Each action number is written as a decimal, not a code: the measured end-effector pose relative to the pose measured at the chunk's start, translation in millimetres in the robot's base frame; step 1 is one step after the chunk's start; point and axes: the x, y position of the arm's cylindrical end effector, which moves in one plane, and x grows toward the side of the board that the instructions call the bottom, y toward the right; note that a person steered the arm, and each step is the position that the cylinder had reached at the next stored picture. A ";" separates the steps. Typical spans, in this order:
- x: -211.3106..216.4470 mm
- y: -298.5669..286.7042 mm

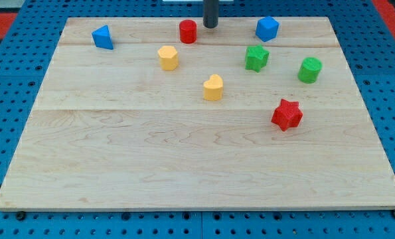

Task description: Move the hexagon vertical to the blue triangle

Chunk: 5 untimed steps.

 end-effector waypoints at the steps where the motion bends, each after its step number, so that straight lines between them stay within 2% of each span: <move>1: 25.3 4.1; 2: 56.0 -4.4; 4: 82.3 -102.9; 5: 106.7 -115.1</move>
